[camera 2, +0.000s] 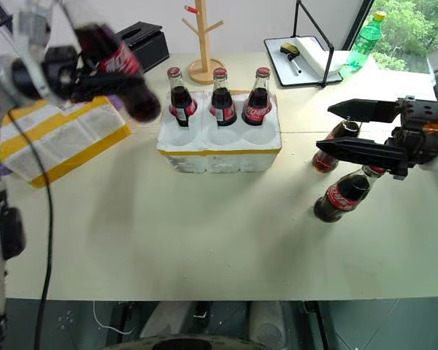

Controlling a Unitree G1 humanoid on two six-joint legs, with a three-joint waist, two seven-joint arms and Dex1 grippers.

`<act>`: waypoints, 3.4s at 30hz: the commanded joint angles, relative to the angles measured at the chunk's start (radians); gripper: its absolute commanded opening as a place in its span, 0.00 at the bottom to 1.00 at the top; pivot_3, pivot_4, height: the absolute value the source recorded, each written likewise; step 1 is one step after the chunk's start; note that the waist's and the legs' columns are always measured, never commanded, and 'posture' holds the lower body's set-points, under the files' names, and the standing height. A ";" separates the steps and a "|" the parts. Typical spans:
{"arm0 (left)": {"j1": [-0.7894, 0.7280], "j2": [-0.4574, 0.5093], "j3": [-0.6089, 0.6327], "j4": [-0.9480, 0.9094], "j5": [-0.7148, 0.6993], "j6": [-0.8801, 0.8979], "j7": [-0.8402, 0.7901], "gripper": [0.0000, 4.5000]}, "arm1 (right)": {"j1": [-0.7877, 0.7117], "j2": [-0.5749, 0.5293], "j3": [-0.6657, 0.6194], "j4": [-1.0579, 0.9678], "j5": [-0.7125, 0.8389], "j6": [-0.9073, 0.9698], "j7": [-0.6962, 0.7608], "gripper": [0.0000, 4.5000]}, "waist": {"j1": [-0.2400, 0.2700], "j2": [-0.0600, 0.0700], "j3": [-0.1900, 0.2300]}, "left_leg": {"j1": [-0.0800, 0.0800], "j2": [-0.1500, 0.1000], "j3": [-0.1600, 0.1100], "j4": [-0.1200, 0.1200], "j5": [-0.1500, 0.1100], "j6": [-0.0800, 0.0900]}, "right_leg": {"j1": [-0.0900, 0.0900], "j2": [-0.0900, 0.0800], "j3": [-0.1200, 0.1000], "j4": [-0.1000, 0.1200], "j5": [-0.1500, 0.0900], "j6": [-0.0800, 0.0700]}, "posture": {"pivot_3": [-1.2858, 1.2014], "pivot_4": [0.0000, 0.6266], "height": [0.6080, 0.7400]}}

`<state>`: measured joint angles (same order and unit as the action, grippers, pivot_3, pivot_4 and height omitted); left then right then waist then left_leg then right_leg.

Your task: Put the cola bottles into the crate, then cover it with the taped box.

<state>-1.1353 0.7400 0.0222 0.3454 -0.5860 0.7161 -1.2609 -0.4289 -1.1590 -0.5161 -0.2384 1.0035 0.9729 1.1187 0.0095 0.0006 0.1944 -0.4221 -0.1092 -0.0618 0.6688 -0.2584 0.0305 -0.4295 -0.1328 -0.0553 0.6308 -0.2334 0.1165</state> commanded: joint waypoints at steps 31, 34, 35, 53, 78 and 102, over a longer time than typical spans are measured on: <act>0.178 -0.204 -0.052 0.166 0.282 -0.380 0.037 0.98 | 0.045 0.043 -0.038 -0.031 0.029 -0.049 -0.182 1.00 | 0.003 -0.002 0.001 | -0.001 0.001 0.000 0.009 -0.001 0.002 | 0.001 0.000 0.001 0.003 0.002 0.000 | 0.52 0.24 0.97; 0.192 -0.161 -0.019 0.082 0.236 -0.301 0.020 0.98 | 0.037 0.039 -0.017 -0.009 0.000 -0.068 -0.173 1.00 | 0.002 -0.002 0.001 | -0.003 0.001 0.000 0.013 -0.002 0.004 | 0.001 0.000 0.002 0.003 0.003 0.002 | 0.52 0.24 0.97; 0.196 -0.140 0.000 0.046 0.209 -0.258 0.015 0.98 | 0.035 0.038 -0.013 -0.004 -0.007 -0.073 -0.172 1.00 | 0.002 -0.002 0.001 | -0.003 0.001 0.001 0.013 -0.002 0.004 | 0.001 0.000 0.002 0.003 0.003 0.002 | 0.52 0.24 0.97; 0.624 0.131 0.166 -0.650 -0.152 0.076 0.019 0.98 | 0.209 0.008 -0.398 0.027 -0.085 -0.026 -0.162 1.00 | 0.035 0.002 -0.001 | -0.003 0.001 0.000 0.014 -0.005 0.009 | 0.003 0.001 0.003 0.001 0.003 0.000 | 0.52 0.24 0.97; 0.590 0.067 0.033 -0.585 -0.102 -0.011 0.047 0.98 | 0.921 0.606 -0.395 -0.440 -0.230 -0.282 -0.279 1.00 | 0.030 0.004 -0.005 | 0.003 0.003 0.002 0.011 -0.007 0.010 | 0.006 0.003 0.007 0.000 0.003 0.000 | 0.52 0.24 0.97; 0.570 0.040 0.056 -0.637 -0.159 0.044 0.131 0.98 | 0.735 0.580 -0.203 -0.302 -0.197 -0.312 -0.501 1.00 | 0.031 0.004 -0.005 | 0.003 0.003 0.002 0.011 -0.007 0.010 | 0.006 0.006 0.009 0.000 0.003 0.000 | 0.52 0.24 0.97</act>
<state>-0.5478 0.7794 0.0488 -0.2597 -0.7261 0.7590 -1.1386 0.3084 -0.5671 -0.7081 -0.5444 0.8069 0.6847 0.6230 0.0405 0.0044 0.1895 -0.4187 -0.1060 -0.0596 0.6801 -0.2650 0.0407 -0.4235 -0.1272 -0.0465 0.6309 -0.2304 0.1160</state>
